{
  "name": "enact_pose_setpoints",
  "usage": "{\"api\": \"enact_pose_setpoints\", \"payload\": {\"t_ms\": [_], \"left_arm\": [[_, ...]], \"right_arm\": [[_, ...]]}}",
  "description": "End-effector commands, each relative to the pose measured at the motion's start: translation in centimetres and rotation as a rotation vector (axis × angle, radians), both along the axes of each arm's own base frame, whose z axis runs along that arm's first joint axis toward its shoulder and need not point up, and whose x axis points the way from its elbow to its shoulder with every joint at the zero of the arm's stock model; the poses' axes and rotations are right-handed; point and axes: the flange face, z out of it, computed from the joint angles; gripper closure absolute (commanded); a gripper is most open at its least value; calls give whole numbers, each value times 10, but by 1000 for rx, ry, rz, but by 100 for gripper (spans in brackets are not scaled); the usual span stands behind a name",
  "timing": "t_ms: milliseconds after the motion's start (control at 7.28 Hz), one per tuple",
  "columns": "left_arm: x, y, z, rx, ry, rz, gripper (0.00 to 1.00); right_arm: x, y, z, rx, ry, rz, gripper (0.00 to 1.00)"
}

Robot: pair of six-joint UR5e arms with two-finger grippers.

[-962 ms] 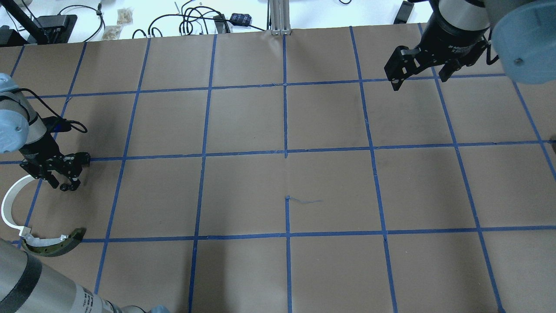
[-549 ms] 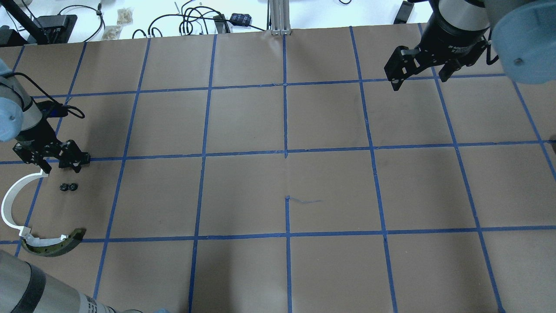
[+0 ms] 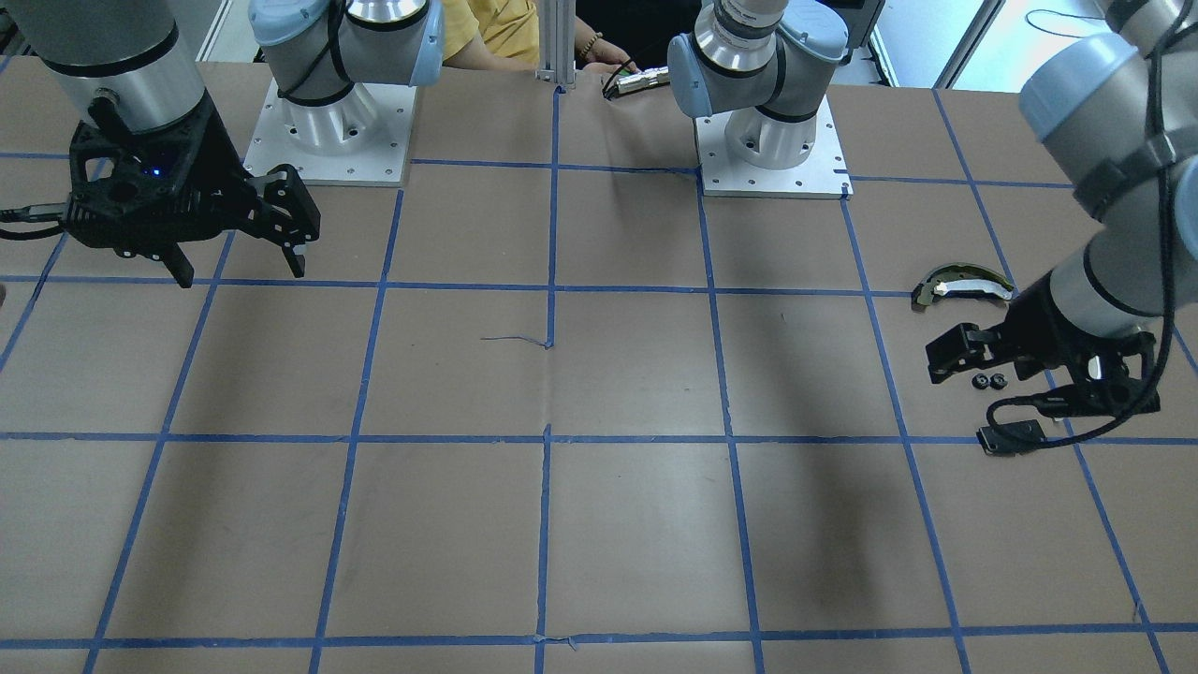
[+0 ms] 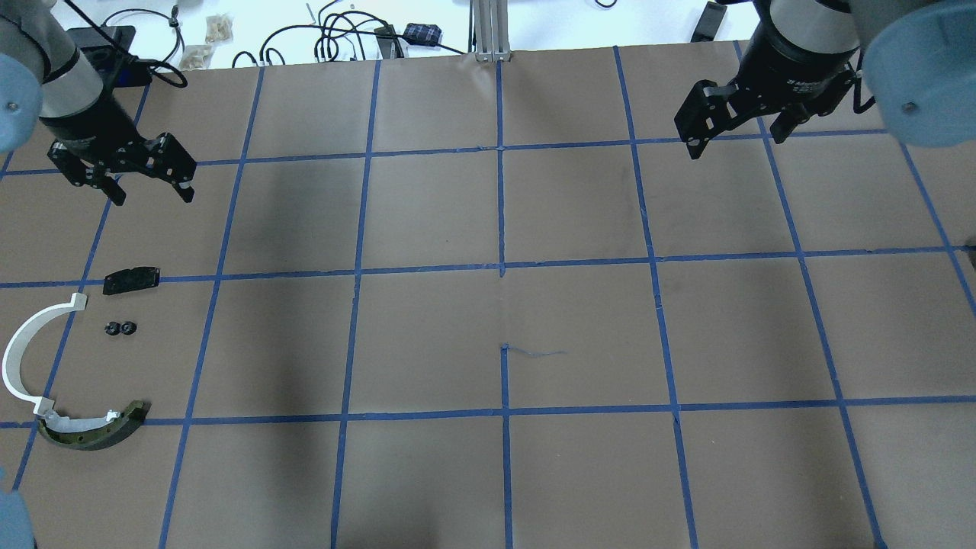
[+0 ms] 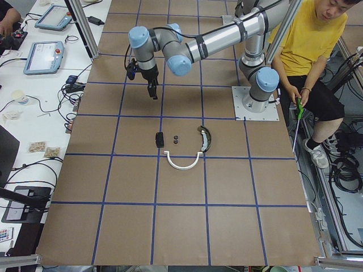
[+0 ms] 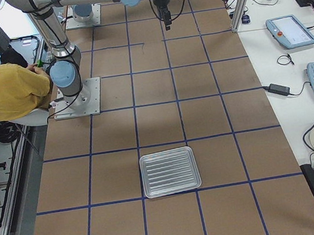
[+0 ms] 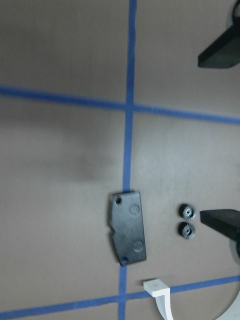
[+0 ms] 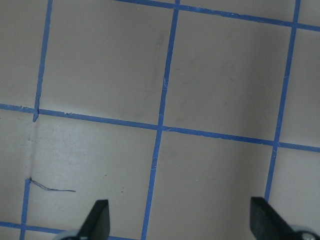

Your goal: Place bearing gear from tray to pile

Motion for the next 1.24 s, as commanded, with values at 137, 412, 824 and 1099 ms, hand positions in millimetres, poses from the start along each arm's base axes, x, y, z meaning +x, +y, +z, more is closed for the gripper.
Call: {"api": "enact_pose_setpoints", "payload": {"t_ms": [137,412,824,1099], "left_arm": [[-124,53,73,-84,-3,-56,0],[-147,89,72,-47,16,-63,0],[-146,114,69,-44,19,-68,0],[-146,115,69,-43,30,-68,0]], "right_arm": [[0,0,0,0,0,1,0],[0,0,0,0,0,0,0],[0,0,0,0,0,0,0],[-1,0,0,0,2,1,0]]}}
